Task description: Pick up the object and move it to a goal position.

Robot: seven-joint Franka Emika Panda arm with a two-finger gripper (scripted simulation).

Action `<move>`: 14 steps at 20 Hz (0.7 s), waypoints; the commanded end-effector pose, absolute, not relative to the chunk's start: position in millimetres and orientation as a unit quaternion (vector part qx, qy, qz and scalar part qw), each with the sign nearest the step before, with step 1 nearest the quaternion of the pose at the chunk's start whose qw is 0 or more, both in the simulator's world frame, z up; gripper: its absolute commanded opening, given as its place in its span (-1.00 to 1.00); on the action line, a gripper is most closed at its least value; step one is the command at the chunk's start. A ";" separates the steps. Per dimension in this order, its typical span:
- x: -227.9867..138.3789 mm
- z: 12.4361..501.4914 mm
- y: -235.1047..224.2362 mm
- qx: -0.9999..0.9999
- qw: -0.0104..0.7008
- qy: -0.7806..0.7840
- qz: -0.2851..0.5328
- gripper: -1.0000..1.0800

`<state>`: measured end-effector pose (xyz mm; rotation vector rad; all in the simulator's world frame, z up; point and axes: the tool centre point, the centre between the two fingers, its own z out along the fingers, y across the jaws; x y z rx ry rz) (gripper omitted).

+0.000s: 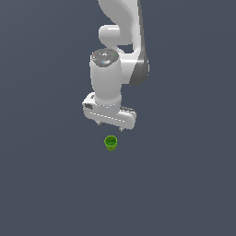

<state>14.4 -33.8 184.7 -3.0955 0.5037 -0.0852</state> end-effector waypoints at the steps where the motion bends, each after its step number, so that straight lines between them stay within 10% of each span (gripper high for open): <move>1: 14.7 179.6 -33.6 -0.981 0.004 0.194 -0.025 0.92; 14: 15.9 152.1 -33.5 -0.928 0.009 0.371 -0.013 0.92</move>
